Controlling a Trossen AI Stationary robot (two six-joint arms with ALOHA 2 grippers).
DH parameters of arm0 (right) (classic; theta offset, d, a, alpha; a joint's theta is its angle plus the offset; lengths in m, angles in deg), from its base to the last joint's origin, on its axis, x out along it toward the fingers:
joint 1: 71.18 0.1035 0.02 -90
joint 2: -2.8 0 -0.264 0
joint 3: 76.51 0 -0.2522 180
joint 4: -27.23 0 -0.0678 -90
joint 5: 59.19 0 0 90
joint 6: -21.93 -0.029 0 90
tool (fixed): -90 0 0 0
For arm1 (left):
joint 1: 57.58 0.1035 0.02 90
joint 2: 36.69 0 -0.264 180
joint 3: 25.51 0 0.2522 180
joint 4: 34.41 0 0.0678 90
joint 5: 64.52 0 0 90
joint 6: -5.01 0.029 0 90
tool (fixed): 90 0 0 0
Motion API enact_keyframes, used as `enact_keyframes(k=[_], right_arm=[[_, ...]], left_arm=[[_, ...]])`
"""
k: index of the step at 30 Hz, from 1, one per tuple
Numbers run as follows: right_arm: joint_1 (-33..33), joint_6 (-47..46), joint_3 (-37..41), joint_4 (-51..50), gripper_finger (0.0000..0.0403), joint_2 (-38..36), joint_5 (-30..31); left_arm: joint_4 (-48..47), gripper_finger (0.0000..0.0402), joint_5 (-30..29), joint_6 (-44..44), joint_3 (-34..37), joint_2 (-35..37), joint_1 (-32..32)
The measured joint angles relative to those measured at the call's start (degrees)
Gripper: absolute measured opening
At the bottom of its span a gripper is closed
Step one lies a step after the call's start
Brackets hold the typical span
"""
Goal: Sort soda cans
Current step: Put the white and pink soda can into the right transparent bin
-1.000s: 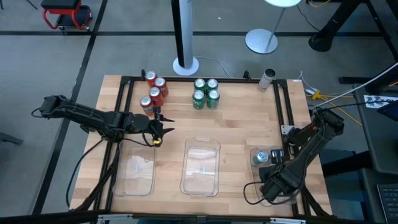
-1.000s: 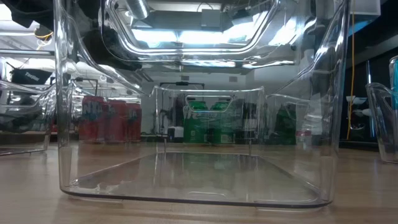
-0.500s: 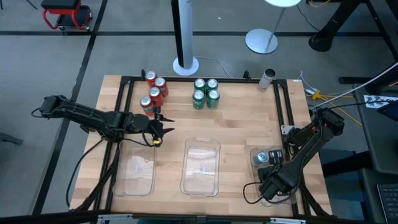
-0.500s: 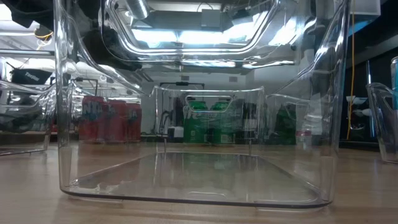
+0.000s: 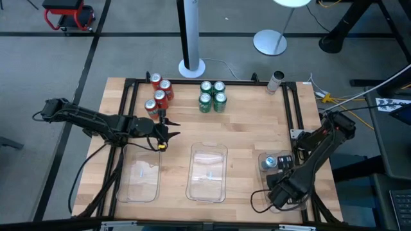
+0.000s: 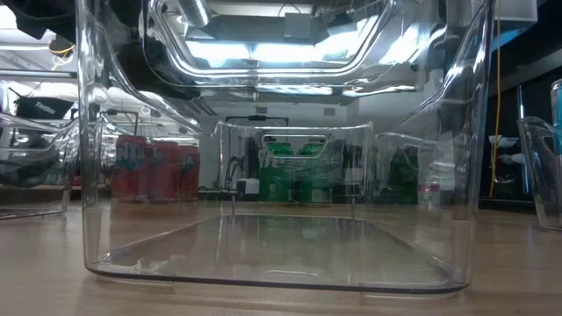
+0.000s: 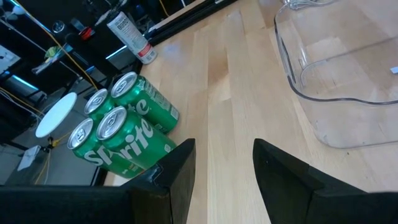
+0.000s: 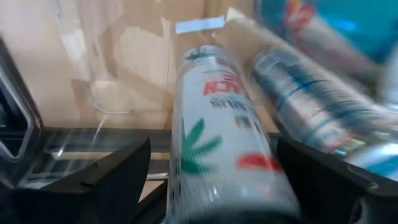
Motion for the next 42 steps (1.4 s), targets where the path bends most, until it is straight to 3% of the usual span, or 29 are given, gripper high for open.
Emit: enact_keyframes(k=[11,18,23,29,42], right_arm=[[-0.02,-1.29,-6.74,-4.25,0.0348,-2.58,6.11],[-1.88,0.49,-10.50,-4.22,0.0349,-2.73,14.57],[-6.64,5.16,-12.30,-3.73,0.0349,-2.75,24.18],[-16.34,16.49,-12.41,0.12,0.0349,-2.77,32.03],[-37.36,55.69,-12.41,11.41,0.0349,-2.57,33.30]], left_arm=[[0.04,0.0153,0.00,0.09,-0.02,-0.01,0.00],[0.16,0.0153,0.00,0.28,-0.02,0.00,-0.02],[0.14,0.0153,0.00,0.26,-0.02,0.00,-0.02],[0.10,0.0153,0.00,0.20,-0.02,0.00,-0.02],[-0.35,0.0153,0.00,-0.51,-0.02,-0.01,-0.02]])
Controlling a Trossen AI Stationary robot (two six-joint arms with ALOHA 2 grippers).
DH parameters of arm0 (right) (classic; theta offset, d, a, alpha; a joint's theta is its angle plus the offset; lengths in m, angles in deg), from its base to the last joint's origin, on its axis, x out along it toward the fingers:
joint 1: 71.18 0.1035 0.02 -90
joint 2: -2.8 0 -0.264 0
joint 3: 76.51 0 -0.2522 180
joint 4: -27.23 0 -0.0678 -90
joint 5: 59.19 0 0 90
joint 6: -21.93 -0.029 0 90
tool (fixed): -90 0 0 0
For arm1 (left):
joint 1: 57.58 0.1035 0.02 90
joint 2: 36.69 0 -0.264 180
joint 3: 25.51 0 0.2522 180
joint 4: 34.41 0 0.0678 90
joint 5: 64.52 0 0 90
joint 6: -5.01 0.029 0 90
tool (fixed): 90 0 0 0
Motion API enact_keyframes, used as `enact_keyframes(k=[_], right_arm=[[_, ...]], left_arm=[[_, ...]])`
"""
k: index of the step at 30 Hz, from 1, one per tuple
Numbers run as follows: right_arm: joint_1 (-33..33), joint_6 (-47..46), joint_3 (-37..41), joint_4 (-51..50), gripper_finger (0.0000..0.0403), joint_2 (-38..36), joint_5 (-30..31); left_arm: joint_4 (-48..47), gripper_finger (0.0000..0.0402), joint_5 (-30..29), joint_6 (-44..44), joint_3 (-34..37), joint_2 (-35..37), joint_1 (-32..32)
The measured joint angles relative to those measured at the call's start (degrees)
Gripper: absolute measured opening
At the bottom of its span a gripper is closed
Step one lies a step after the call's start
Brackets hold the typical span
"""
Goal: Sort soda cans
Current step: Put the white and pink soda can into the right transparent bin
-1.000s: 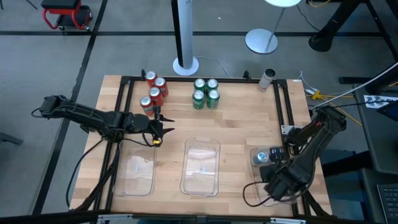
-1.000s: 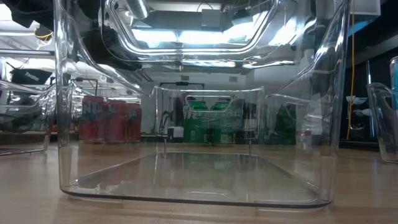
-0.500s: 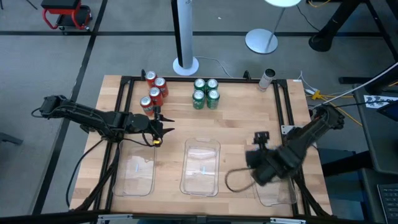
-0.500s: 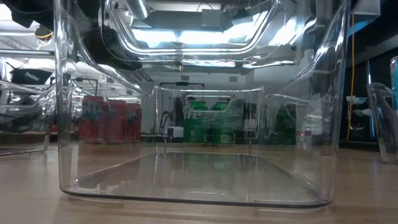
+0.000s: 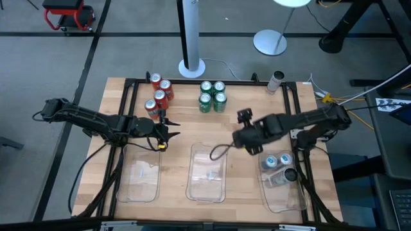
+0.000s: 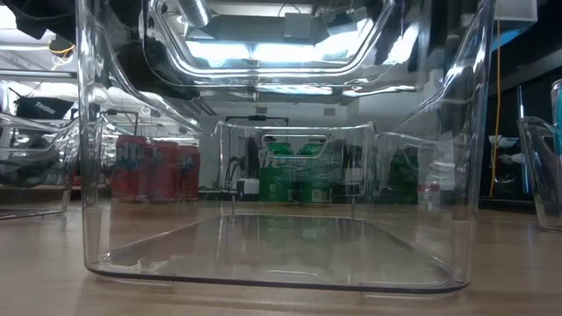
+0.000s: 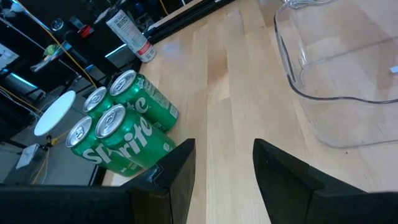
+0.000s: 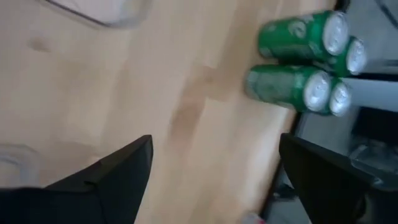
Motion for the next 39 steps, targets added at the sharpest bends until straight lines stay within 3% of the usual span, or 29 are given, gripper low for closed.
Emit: enact_keyframes(k=[18,22,29,39], right_arm=[[-25.35,18.23,0.00,-2.60,0.0364,0.00,1.14],[-31.51,20.00,0.00,-2.63,0.0395,0.00,1.01],[-42.22,22.35,0.00,-4.48,0.0396,0.00,6.45],[-54.13,26.45,0.00,-3.77,0.0399,0.00,6.13]], left_arm=[[-0.27,0.0153,0.00,-2.26,0.00,0.01,0.02],[-0.89,0.0153,0.00,-2.50,0.00,0.01,0.00],[-0.91,0.0153,0.00,-2.67,0.00,0.01,0.02],[-0.89,0.0153,0.00,-2.90,0.00,0.01,0.00]])
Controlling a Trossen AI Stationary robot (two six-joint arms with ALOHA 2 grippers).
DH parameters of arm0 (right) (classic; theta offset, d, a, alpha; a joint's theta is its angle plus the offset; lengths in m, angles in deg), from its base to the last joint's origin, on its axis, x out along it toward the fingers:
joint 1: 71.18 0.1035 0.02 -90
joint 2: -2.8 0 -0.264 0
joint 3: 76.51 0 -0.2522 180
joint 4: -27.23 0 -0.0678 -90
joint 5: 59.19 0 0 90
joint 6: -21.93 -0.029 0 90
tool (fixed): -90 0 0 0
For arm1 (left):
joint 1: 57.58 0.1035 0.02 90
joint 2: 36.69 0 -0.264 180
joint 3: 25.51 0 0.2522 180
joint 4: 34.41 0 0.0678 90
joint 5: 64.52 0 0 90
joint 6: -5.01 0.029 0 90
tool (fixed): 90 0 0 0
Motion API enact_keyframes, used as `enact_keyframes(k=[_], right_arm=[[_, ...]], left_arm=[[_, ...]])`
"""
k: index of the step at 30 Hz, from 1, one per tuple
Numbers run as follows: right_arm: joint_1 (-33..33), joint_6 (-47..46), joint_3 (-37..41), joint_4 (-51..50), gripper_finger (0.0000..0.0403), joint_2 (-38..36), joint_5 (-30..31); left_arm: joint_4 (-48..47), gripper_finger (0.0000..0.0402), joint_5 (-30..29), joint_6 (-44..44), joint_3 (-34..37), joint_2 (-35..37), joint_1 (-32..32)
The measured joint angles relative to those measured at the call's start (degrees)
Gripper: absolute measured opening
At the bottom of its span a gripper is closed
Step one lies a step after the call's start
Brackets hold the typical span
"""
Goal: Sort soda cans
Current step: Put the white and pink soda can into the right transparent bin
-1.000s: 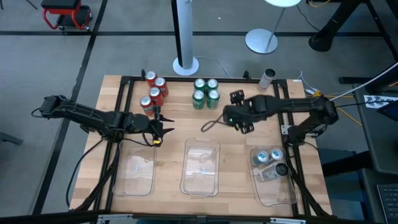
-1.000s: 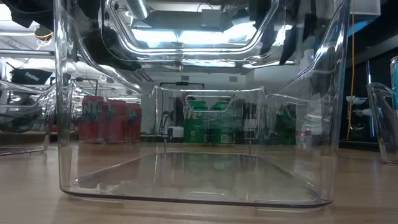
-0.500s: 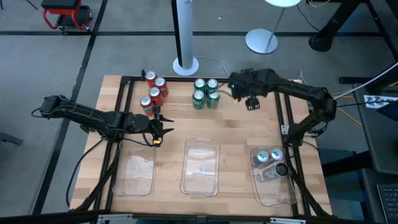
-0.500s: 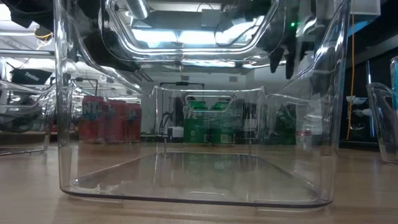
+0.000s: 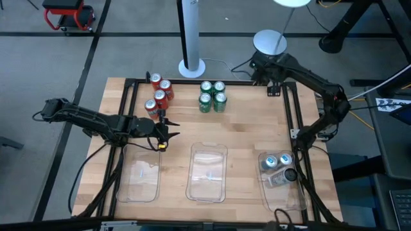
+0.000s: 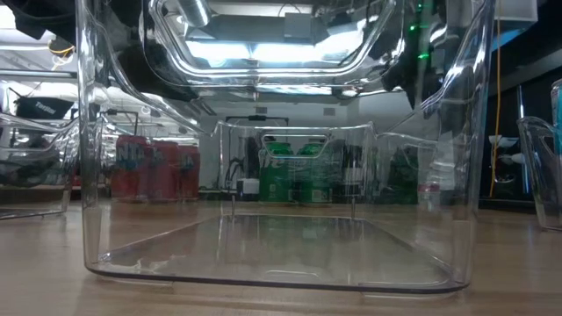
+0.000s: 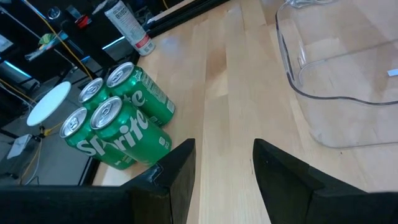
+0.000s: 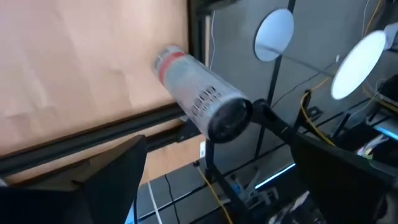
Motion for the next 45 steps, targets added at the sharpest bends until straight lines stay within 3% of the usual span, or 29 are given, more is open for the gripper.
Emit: enact_keyframes(k=[10,18,26,45], right_arm=[[-4.65,7.96,0.00,3.42,0.0399,0.02,-0.46],[-5.14,7.91,0.00,7.06,0.0399,0.07,-1.83],[-11.92,6.57,0.76,7.36,0.0399,0.57,-9.39],[-18.12,8.12,6.36,12.44,0.0399,1.75,-13.06]], left_arm=[[0.00,0.0153,0.00,0.06,0.00,0.01,0.00],[0.04,0.0153,0.00,-0.42,0.00,0.00,0.02],[-0.04,0.0153,0.00,-0.74,0.00,-0.01,0.02],[-0.04,0.0153,0.00,-0.61,0.00,0.01,0.02]])
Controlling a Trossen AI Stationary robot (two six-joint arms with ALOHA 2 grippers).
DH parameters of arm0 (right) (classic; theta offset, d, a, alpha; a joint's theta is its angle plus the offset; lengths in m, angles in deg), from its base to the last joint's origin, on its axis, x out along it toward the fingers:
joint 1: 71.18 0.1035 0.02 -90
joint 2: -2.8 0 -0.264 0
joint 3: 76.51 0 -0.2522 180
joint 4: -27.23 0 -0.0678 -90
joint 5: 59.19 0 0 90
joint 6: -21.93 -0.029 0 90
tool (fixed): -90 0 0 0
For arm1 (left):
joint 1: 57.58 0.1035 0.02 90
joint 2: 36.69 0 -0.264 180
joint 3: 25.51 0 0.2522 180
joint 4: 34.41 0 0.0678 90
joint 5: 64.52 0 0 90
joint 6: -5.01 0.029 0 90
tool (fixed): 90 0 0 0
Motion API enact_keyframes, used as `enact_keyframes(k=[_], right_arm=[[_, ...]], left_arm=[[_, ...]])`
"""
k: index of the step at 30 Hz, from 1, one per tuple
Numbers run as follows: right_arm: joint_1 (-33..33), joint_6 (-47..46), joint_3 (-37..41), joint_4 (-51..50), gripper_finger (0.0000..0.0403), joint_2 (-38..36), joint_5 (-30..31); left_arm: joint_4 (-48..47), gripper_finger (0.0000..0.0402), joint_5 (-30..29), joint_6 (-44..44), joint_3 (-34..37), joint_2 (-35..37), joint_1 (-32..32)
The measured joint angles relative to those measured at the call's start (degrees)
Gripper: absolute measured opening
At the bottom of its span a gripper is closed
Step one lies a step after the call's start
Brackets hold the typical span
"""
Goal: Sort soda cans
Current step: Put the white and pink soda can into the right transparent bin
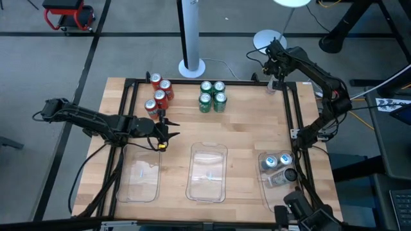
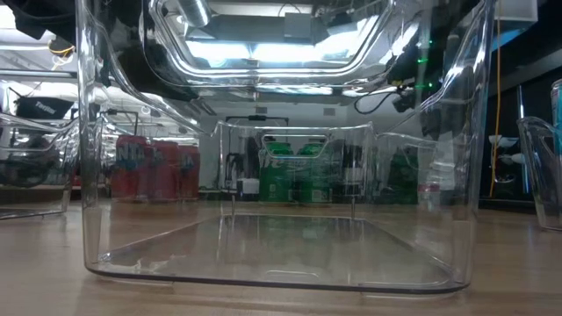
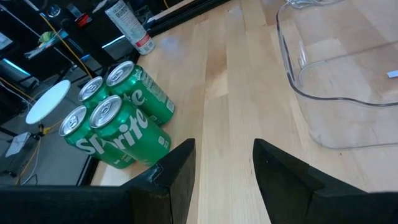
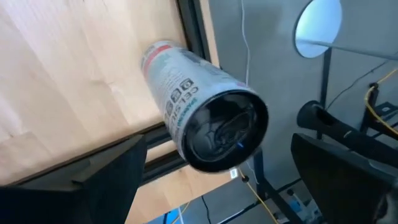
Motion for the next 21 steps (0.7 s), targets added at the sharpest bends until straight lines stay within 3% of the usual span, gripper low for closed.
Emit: enact_keyframes(k=[21], right_arm=[[-1.21,-0.66,0.00,2.65,0.0399,5.35,-0.70]], left_arm=[[-0.04,0.0153,0.00,0.15,0.00,0.00,0.00]])
